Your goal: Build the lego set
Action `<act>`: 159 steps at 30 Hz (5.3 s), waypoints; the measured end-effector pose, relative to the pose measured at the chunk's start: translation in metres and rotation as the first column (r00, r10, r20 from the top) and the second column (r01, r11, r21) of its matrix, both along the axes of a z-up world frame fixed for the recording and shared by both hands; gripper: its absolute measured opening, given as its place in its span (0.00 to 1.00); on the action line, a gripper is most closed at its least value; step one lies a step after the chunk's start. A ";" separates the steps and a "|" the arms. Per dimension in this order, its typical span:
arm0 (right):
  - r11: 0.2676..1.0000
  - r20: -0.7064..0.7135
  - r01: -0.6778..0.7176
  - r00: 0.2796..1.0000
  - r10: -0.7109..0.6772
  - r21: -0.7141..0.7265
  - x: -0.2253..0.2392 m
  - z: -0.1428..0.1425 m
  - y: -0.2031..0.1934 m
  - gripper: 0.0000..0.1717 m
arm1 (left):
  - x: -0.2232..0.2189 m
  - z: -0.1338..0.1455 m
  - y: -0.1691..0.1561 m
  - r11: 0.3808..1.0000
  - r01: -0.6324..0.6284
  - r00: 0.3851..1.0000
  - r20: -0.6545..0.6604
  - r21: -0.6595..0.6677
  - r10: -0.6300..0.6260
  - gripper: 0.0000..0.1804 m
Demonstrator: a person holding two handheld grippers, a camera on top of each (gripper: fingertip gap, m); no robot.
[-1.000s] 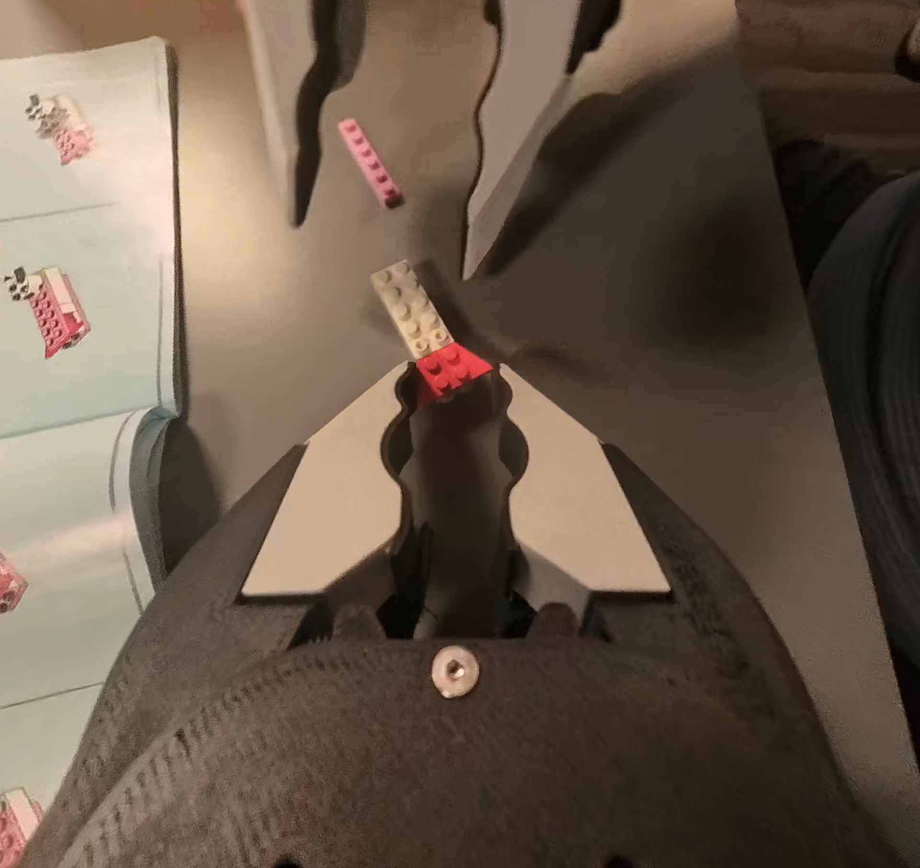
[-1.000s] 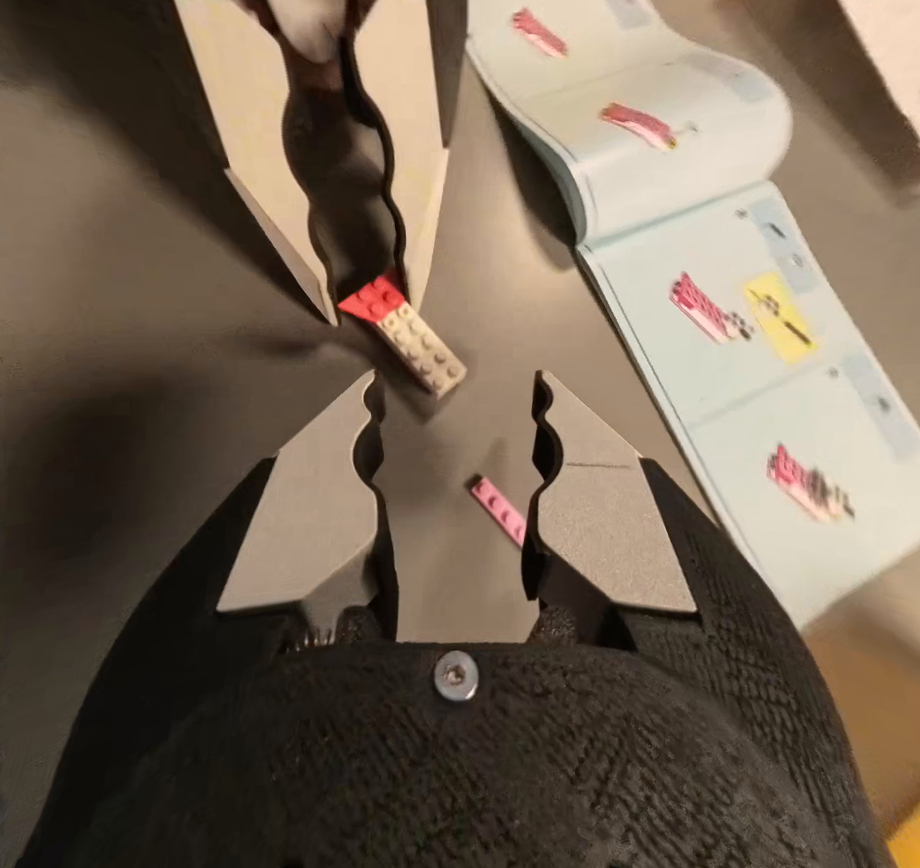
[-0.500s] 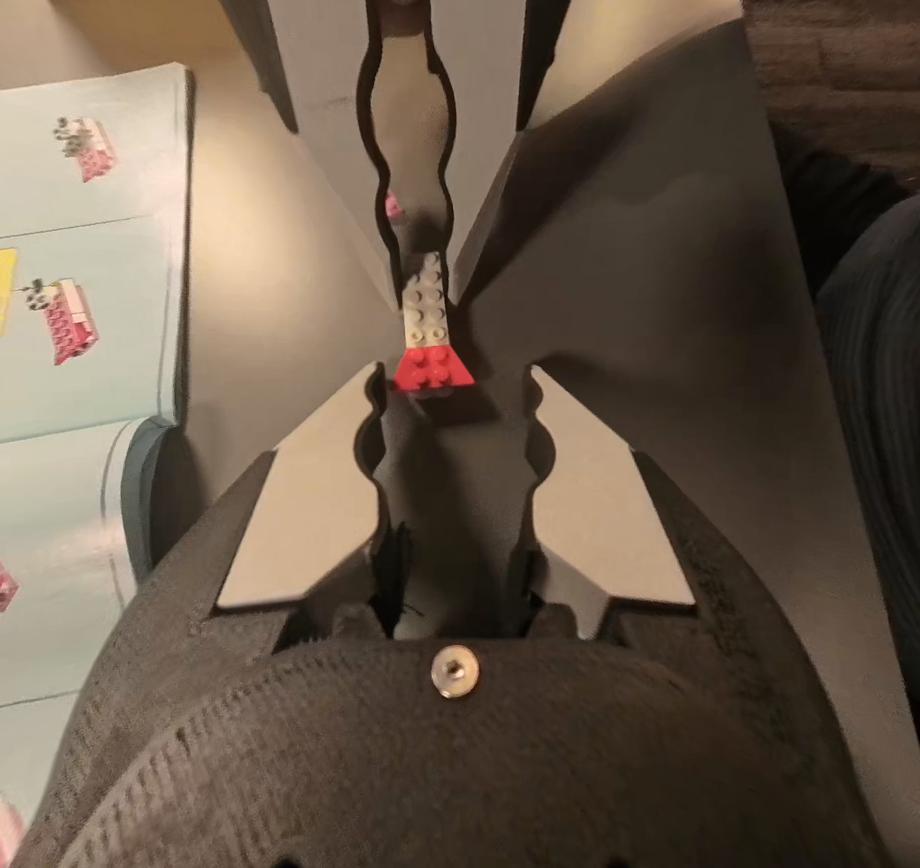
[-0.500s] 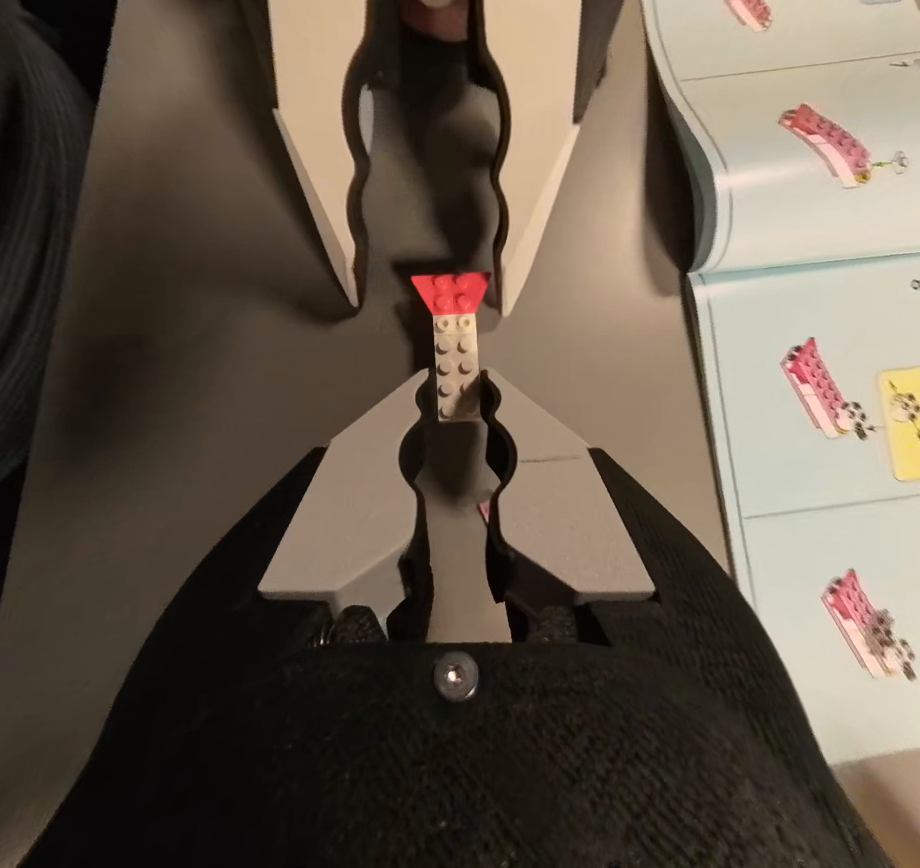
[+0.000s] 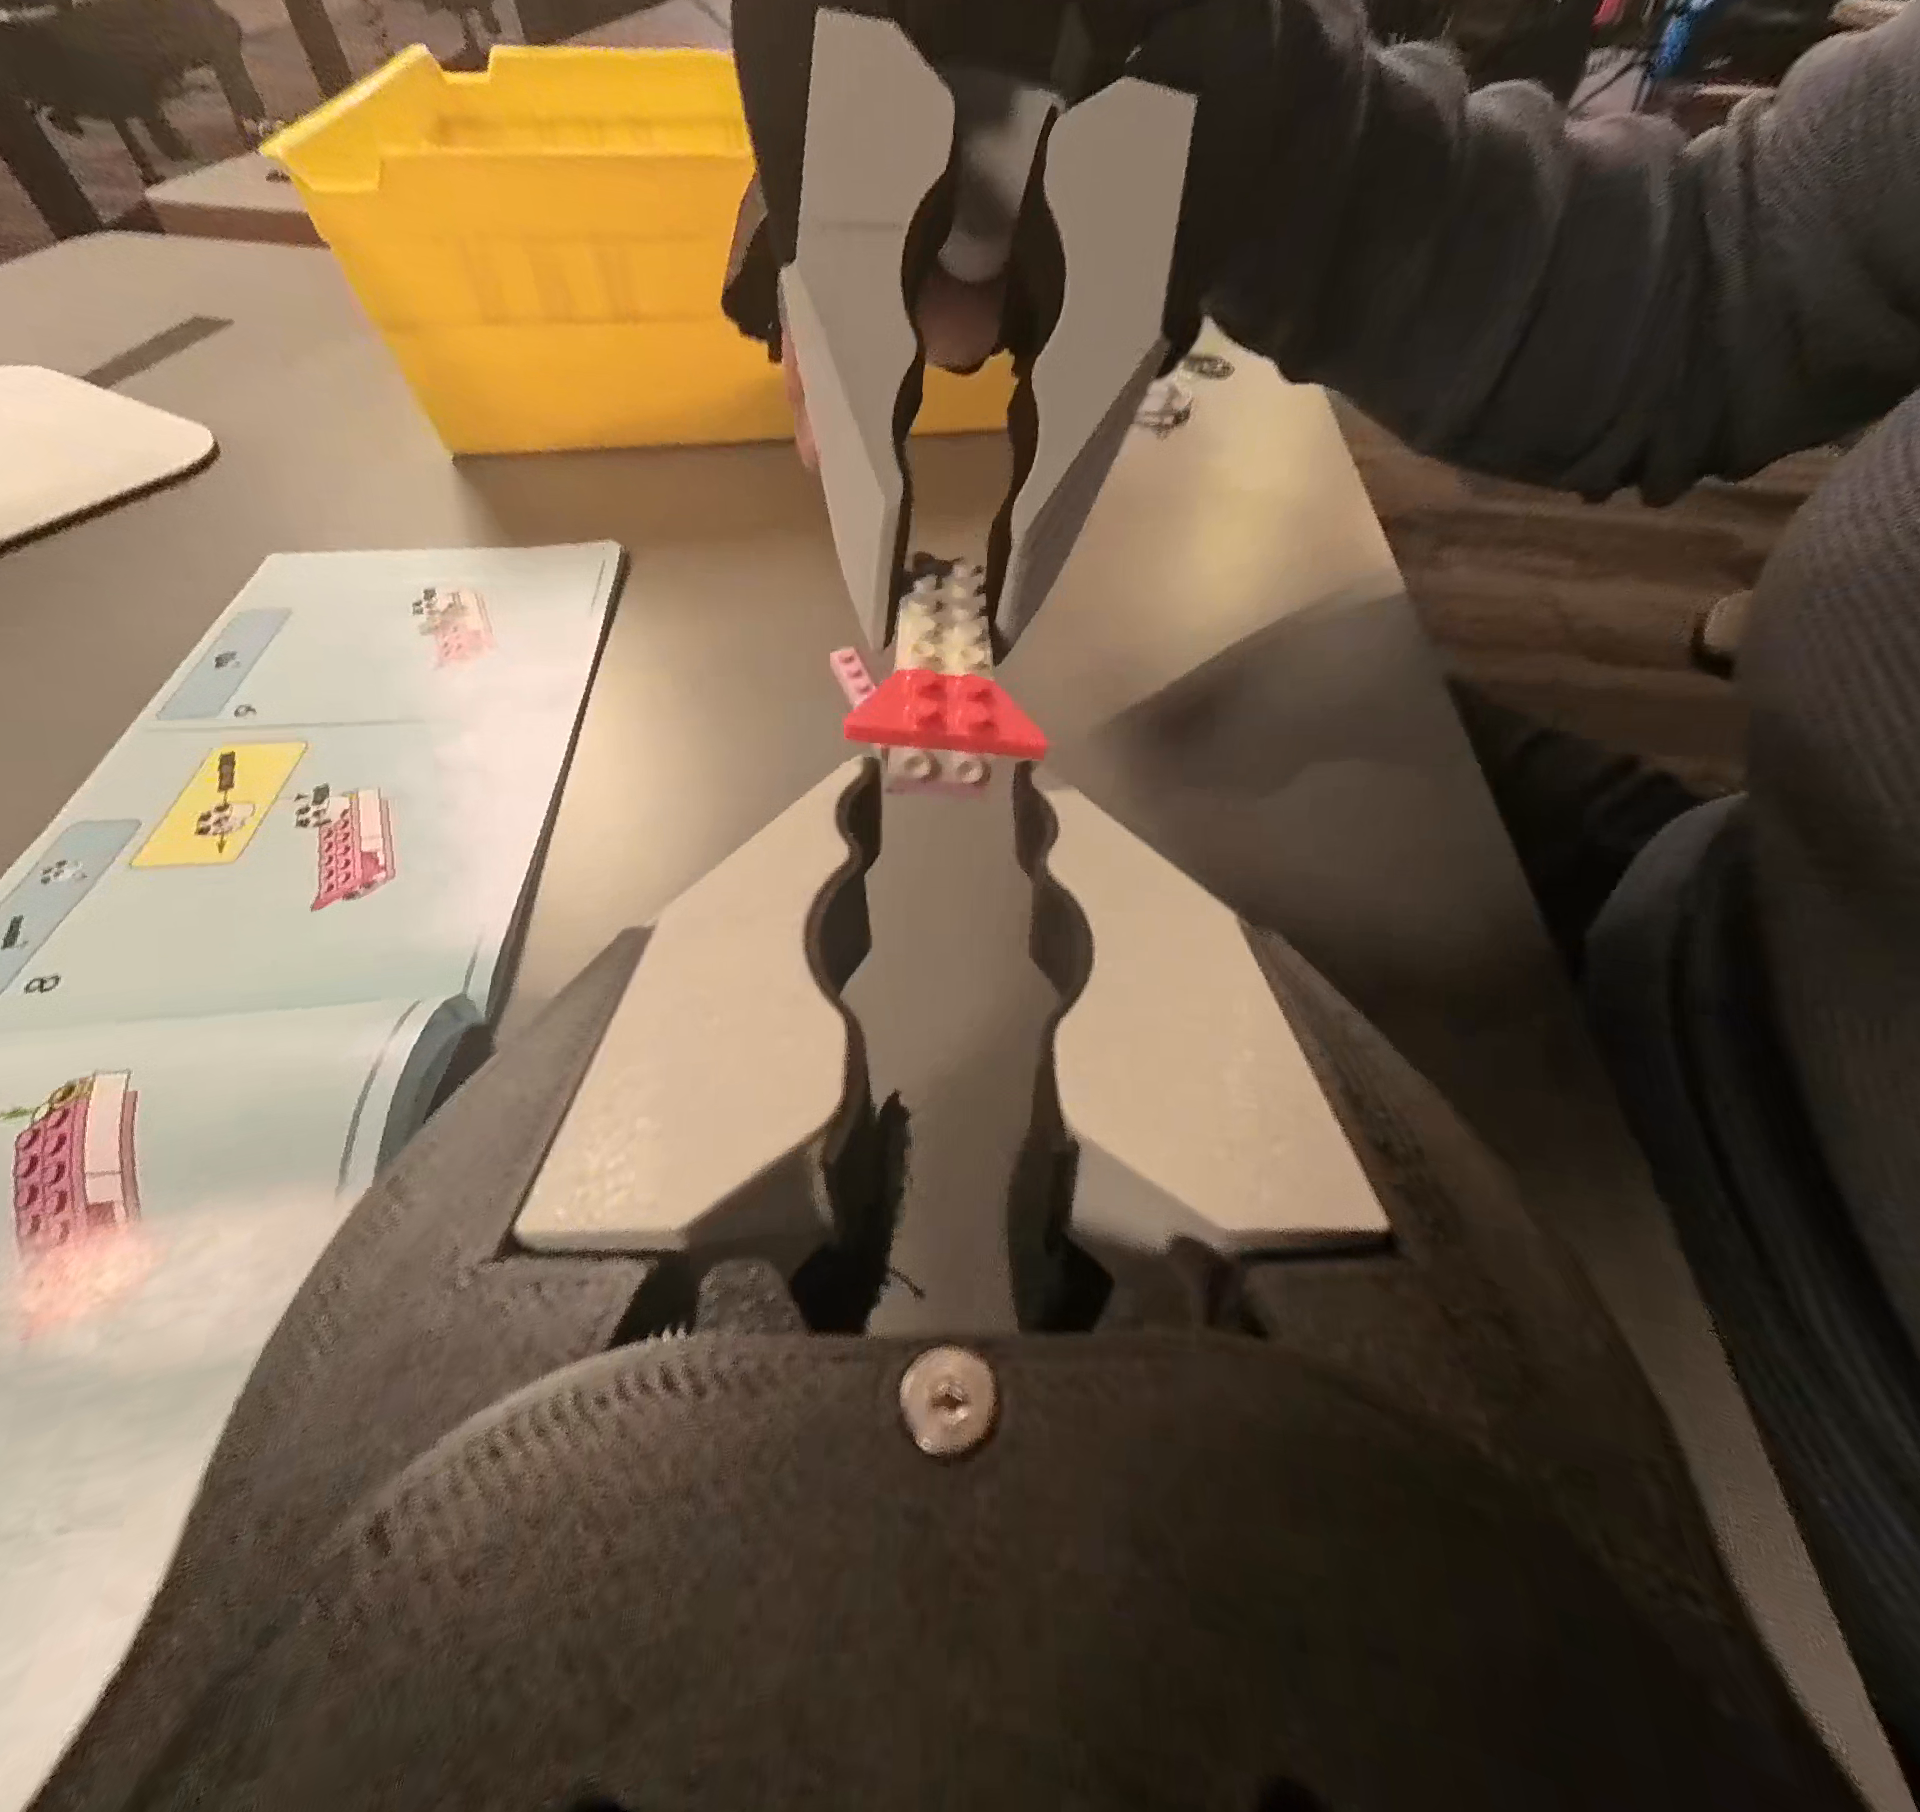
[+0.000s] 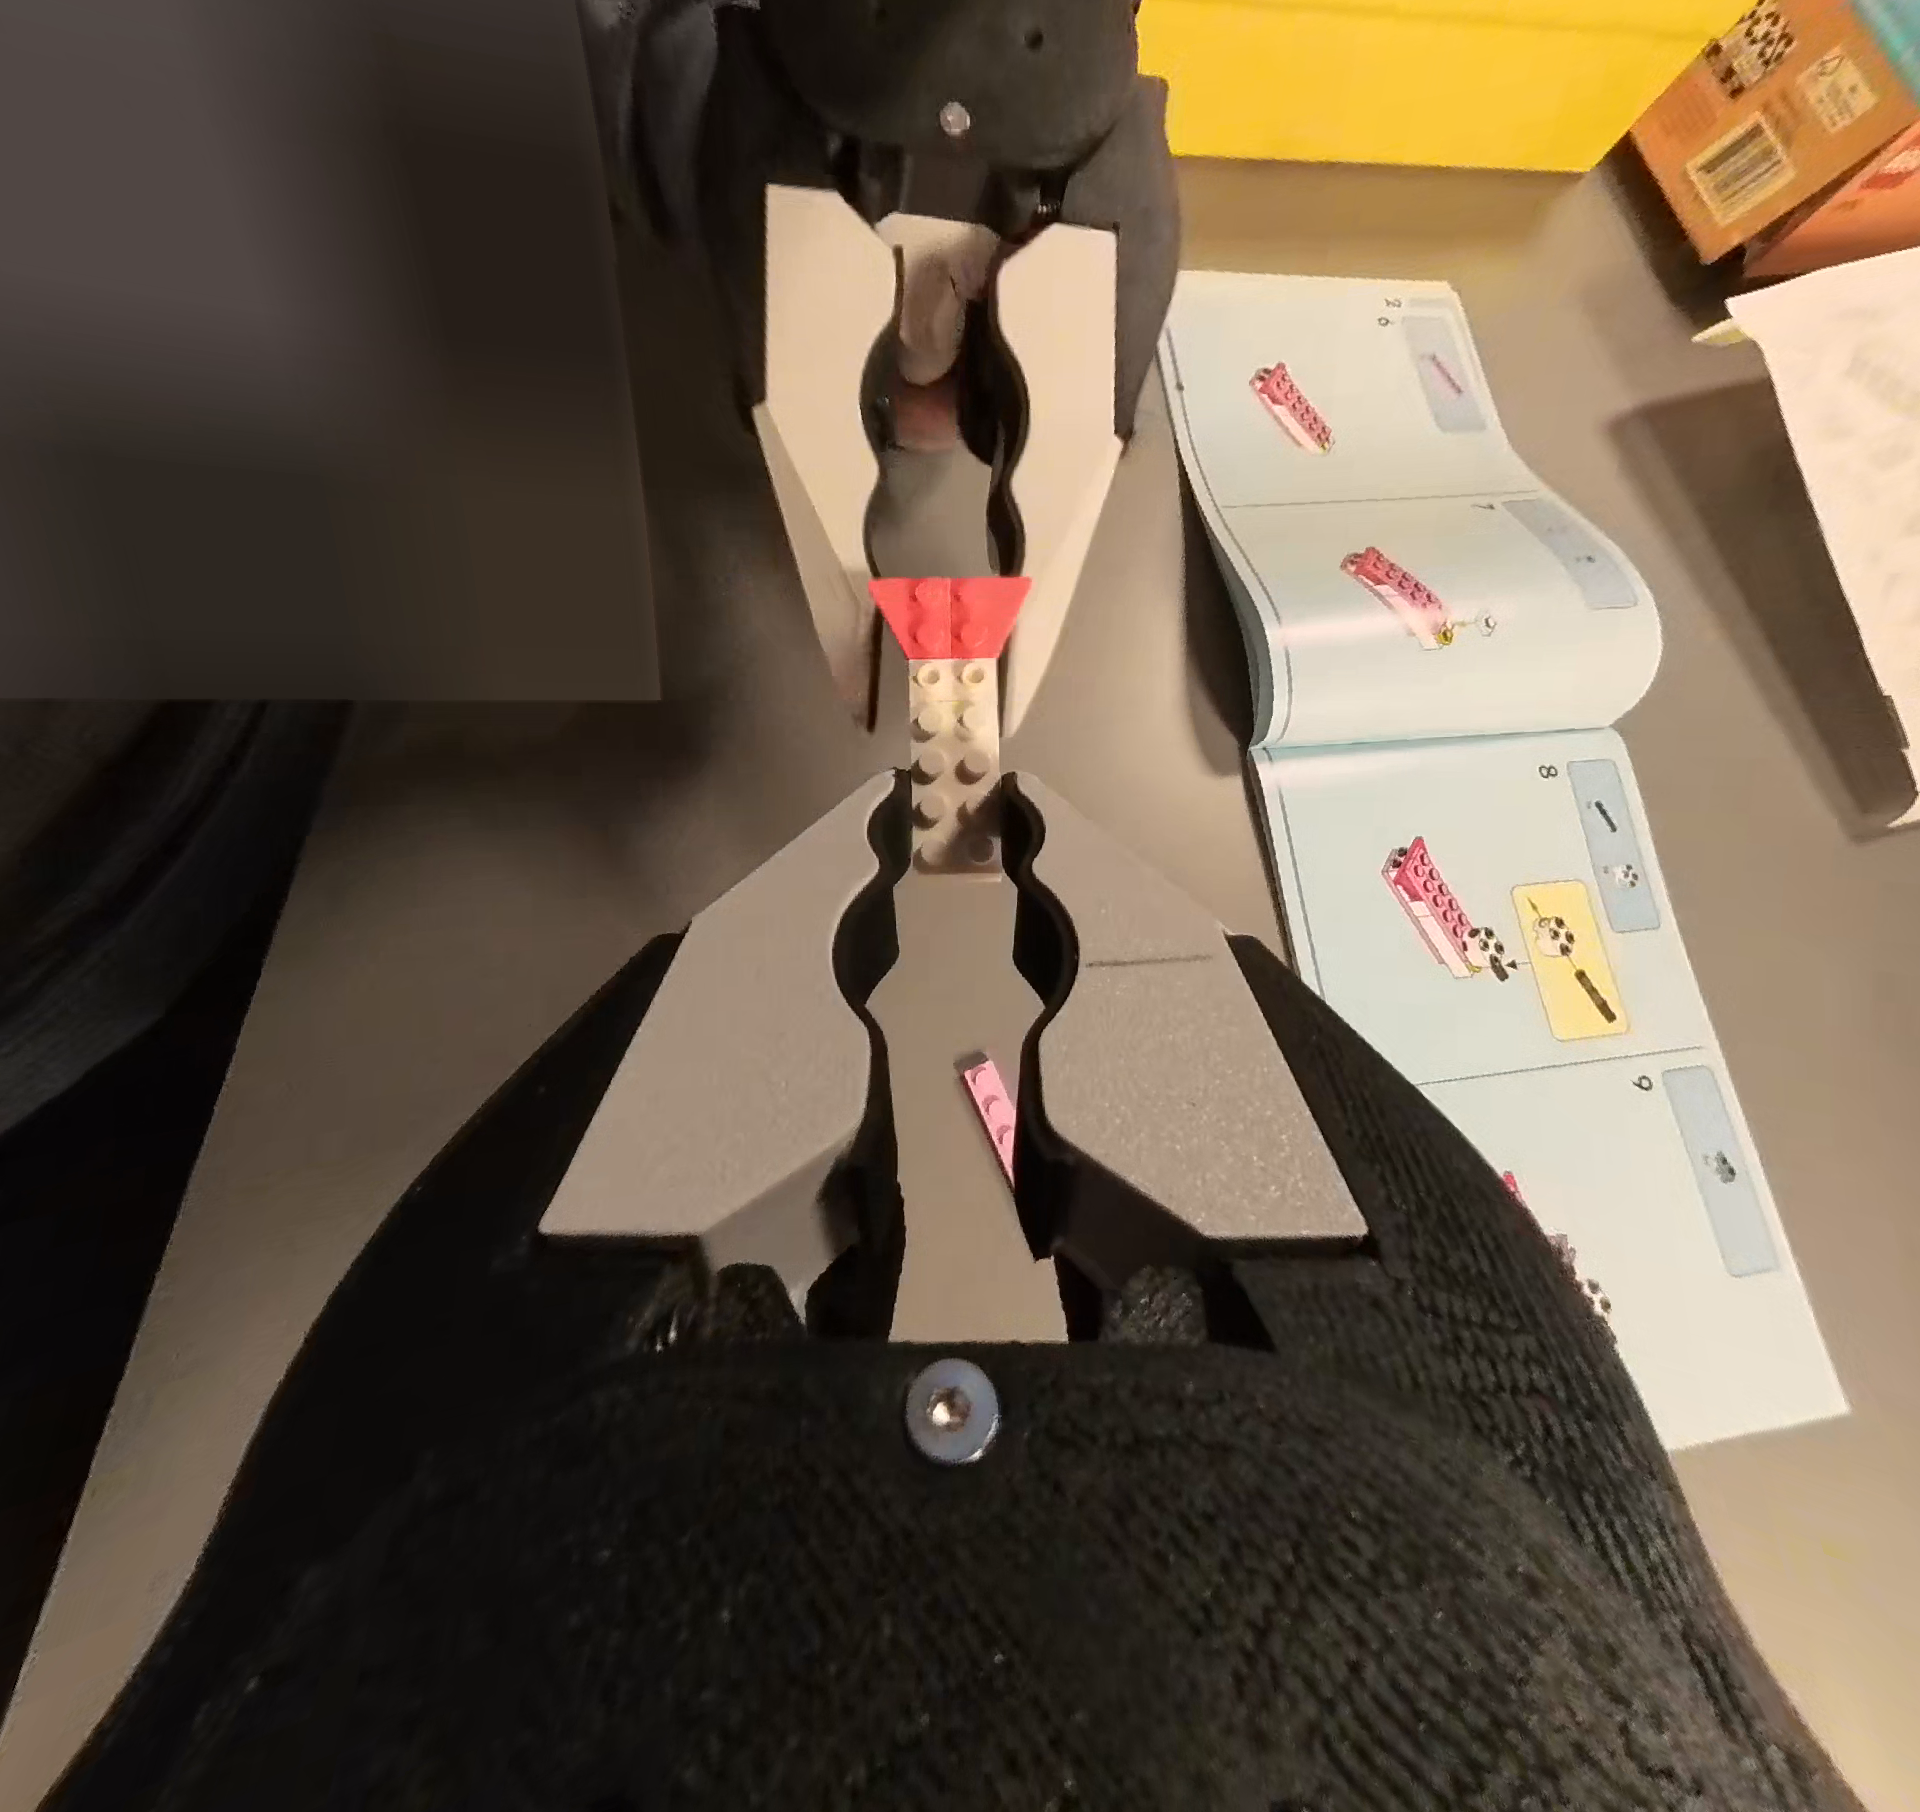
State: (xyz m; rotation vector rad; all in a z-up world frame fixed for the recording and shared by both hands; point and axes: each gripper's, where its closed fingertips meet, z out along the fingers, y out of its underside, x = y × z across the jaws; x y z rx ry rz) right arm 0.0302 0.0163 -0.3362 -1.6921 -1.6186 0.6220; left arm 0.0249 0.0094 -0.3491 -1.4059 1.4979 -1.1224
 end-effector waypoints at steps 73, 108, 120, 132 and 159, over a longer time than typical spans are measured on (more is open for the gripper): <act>0.996 0.307 -0.013 0.951 0.039 -0.088 -0.007 0.024 0.002 0.03 | 0.000 0.024 0.003 0.999 -0.035 0.985 0.172 0.000 0.035 0.09; 0.975 0.099 0.214 0.971 -0.219 0.060 0.023 0.030 0.012 0.21 | -0.012 0.026 0.038 0.978 -0.210 0.966 0.158 0.007 0.206 0.09; 0.985 0.152 0.175 0.973 -0.172 -0.009 0.012 -0.057 0.036 0.18 | -0.027 0.036 0.061 0.951 -0.309 0.933 0.197 0.005 0.302 0.09; 0.940 0.340 0.096 0.916 -0.212 0.328 0.032 -0.059 0.050 0.03 | -0.027 0.035 0.063 0.951 -0.310 0.932 0.194 -0.011 0.307 0.09; 0.238 0.888 -0.860 0.460 -0.024 0.452 0.080 -0.053 -0.019 0.26 | -0.021 0.030 0.054 0.962 -0.273 0.947 0.173 -0.011 0.270 0.09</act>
